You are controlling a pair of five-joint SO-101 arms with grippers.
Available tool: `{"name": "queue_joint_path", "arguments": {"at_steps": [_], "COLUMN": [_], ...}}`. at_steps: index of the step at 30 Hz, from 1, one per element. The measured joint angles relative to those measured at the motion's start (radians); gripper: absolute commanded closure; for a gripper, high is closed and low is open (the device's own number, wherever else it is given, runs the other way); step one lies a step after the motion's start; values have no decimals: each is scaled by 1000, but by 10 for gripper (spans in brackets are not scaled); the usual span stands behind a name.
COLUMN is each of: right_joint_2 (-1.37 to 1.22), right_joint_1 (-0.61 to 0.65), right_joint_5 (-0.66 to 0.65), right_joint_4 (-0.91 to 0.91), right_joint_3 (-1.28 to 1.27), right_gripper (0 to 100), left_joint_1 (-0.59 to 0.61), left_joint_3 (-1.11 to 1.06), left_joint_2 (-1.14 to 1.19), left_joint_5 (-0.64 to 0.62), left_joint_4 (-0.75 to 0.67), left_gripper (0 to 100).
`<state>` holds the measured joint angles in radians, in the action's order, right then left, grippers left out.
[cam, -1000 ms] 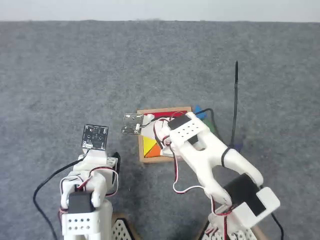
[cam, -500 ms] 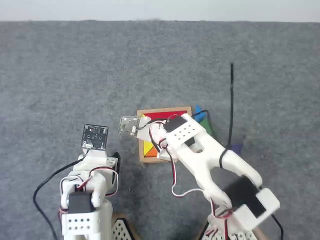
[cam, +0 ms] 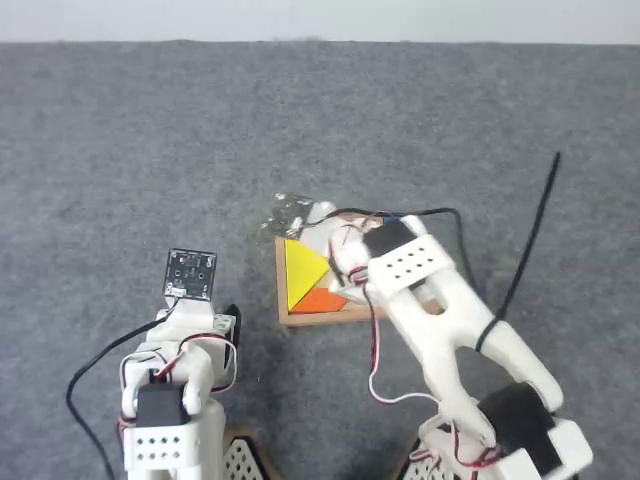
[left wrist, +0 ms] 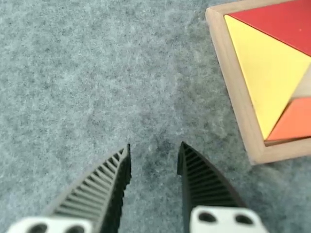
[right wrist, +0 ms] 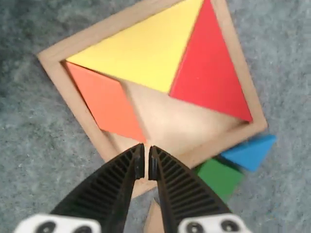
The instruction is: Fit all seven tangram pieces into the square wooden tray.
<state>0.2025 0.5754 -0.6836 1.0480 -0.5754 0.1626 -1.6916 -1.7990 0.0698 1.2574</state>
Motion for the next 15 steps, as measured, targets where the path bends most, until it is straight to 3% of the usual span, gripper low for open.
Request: {"name": "queue_joint_path", "arguments": {"at_steps": [10, 15], "right_joint_2": [12, 12], "right_joint_1": [-319, -344], "right_joint_5": [106, 121], "right_joint_4": [-26, -51], "right_joint_3": [-166, -235], "right_gripper": [961, 961], "left_joint_1": [0, 0], "left_joint_3": [0, 0], "left_joint_2": [0, 0], "left_joint_5": [0, 0], "left_joint_4": [0, 0], "left_gripper": [847, 847]}}
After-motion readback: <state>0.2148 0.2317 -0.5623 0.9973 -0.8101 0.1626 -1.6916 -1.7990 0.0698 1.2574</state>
